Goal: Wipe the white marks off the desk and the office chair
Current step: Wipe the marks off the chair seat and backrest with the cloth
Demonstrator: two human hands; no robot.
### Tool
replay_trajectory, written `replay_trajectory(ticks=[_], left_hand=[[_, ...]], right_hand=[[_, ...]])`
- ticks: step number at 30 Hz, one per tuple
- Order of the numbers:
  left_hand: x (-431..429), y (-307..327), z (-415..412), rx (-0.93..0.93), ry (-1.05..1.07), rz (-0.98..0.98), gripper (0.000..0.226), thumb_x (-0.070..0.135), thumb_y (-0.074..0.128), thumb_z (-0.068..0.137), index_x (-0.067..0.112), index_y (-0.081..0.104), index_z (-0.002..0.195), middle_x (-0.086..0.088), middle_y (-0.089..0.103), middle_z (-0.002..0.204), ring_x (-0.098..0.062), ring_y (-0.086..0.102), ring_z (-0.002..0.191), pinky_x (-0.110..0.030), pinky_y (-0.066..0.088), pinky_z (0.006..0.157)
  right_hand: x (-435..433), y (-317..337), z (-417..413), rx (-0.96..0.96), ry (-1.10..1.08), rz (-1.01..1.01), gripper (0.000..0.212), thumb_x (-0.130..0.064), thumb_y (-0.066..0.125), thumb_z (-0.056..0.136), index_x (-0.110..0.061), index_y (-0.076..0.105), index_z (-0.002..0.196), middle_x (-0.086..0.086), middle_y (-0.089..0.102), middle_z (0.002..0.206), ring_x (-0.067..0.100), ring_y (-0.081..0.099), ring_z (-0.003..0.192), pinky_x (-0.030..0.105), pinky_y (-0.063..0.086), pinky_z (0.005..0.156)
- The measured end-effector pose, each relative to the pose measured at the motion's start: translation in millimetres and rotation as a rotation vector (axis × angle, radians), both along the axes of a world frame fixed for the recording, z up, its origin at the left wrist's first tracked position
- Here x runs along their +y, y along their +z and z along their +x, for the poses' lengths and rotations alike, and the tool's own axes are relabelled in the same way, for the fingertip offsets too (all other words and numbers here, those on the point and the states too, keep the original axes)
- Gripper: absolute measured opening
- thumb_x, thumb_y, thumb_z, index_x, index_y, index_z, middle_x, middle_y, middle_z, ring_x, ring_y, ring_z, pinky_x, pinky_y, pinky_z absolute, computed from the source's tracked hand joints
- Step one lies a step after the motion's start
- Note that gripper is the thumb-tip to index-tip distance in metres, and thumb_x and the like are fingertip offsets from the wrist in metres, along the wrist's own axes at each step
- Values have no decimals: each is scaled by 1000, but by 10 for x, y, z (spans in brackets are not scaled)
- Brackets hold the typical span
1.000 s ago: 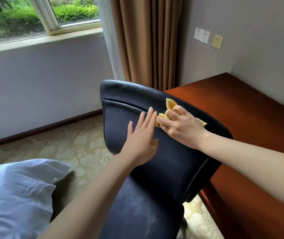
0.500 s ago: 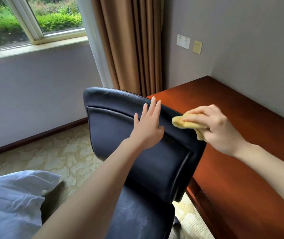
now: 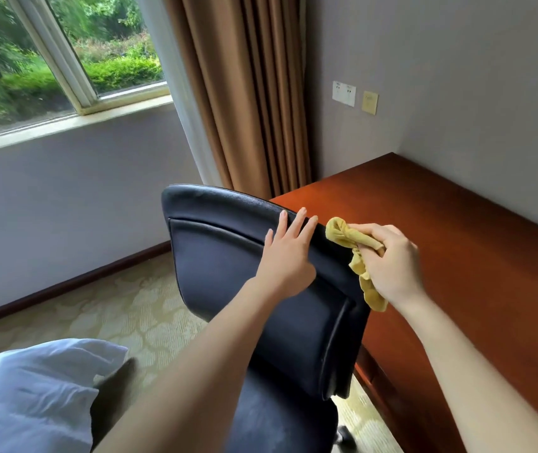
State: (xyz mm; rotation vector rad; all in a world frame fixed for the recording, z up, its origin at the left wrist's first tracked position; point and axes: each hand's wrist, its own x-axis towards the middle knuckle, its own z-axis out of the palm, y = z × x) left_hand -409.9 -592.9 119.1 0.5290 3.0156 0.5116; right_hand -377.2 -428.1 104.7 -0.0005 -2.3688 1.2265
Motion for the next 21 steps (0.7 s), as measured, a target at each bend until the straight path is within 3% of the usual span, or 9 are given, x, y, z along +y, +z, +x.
replay_trajectory(ticks=[5,10,14,19,21], left_hand=[[87,26,281,-6,-111,-41,88,1,50,76,20,10,152,1,-5,160,-29,-9,146,-46,12,116],[107,42,682,-17,-272,-21,89,-1,47,75,23,10,152,5,-5,160,-25,-10,146,-47,10,116],[76,28,1093,-35,-412,35,83,-1,44,78,24,14,151,7,-3,160,-21,-9,146,-48,10,117],[-40,2,1532,-75,-520,163,52,23,38,97,30,29,147,15,9,158,-9,-2,146,-45,4,118],[-78,-15,1796,-76,-556,196,43,34,36,100,30,35,144,17,14,157,-7,1,146,-46,7,118]], right_hand=[[-9,-16,448,23,-124,109,36,3,61,80,-22,72,104,-6,56,91,15,54,80,22,38,69],[-32,-8,1056,-1,-253,191,33,3,61,81,-21,71,101,-7,49,87,15,48,75,21,33,58],[-134,-7,1659,-49,-343,225,33,3,58,82,-21,69,102,-5,49,88,21,51,76,25,36,62],[-360,15,2391,-107,-382,236,31,-1,57,83,-25,68,99,-4,51,89,20,53,74,27,41,58],[-450,28,2733,-117,-363,215,28,-4,58,83,-26,67,98,-8,50,88,14,51,72,15,38,56]])
